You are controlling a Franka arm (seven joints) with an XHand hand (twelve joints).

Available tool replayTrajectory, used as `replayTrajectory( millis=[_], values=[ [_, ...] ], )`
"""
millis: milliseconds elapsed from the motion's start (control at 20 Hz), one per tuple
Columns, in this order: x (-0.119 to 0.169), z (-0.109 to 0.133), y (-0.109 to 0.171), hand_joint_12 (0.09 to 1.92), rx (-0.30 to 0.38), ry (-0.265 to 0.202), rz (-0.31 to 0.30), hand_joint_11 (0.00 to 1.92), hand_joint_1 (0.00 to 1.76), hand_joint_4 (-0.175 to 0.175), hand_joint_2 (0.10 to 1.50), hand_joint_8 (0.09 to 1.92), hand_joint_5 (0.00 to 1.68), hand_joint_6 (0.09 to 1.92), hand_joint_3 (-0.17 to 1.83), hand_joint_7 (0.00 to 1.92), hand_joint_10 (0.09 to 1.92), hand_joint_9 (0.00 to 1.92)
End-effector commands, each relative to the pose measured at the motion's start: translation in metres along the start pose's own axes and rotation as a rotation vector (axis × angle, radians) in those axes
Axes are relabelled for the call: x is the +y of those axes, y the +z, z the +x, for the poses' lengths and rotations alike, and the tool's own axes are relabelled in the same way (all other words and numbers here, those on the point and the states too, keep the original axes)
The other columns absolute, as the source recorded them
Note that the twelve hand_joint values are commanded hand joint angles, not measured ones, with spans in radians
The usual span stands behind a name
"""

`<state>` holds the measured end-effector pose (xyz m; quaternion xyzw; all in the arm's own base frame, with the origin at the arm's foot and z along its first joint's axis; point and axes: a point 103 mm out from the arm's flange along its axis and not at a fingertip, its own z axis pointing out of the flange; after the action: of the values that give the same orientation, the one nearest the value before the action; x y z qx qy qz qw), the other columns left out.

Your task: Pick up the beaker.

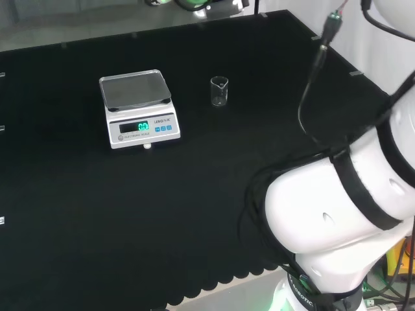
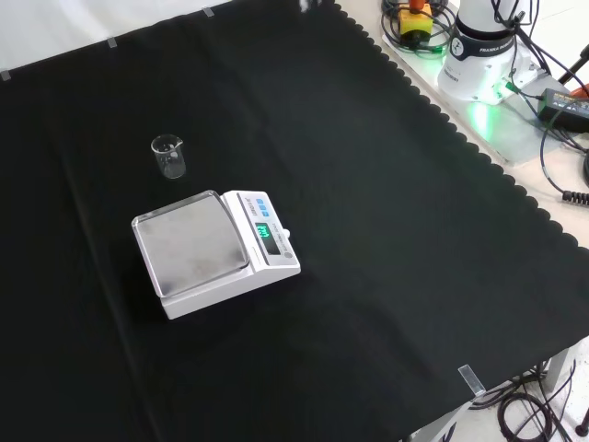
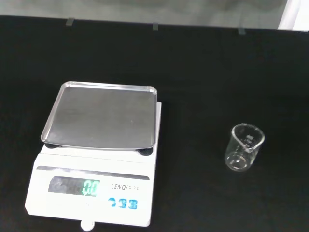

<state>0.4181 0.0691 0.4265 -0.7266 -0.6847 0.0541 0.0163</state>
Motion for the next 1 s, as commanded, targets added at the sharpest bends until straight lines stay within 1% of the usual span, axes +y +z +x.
replayTrajectory(
  millis=[50,250,350,500,750,1000],
  values=[
    [0.081,0.017,0.040,1.53,0.046,-0.007,0.015,0.09,0.29,-0.114,0.95,0.56,0.13,0.09,0.30,0.00,0.83,0.00],
    [0.113,0.018,0.065,1.53,0.009,0.003,0.023,0.09,0.31,-0.116,0.95,0.55,0.15,0.09,0.30,0.00,0.82,0.00],
    [0.125,0.019,0.075,1.53,0.018,0.006,0.026,0.09,0.31,-0.117,0.95,0.55,0.16,0.09,0.30,0.00,0.82,0.00],
    [0.141,0.020,0.090,1.53,0.013,0.016,0.007,0.08,0.33,-0.117,0.94,0.54,0.17,0.09,0.29,0.00,0.81,0.00],
    [0.171,0.011,0.117,1.53,0.006,0.057,0.012,0.07,0.35,-0.118,0.94,0.49,0.18,0.09,0.28,0.00,0.76,0.00],
    [0.203,-0.002,0.143,1.53,0.005,0.094,0.049,0.06,0.37,-0.119,0.94,0.48,0.18,0.09,0.27,0.00,0.74,0.00]
  ],
)
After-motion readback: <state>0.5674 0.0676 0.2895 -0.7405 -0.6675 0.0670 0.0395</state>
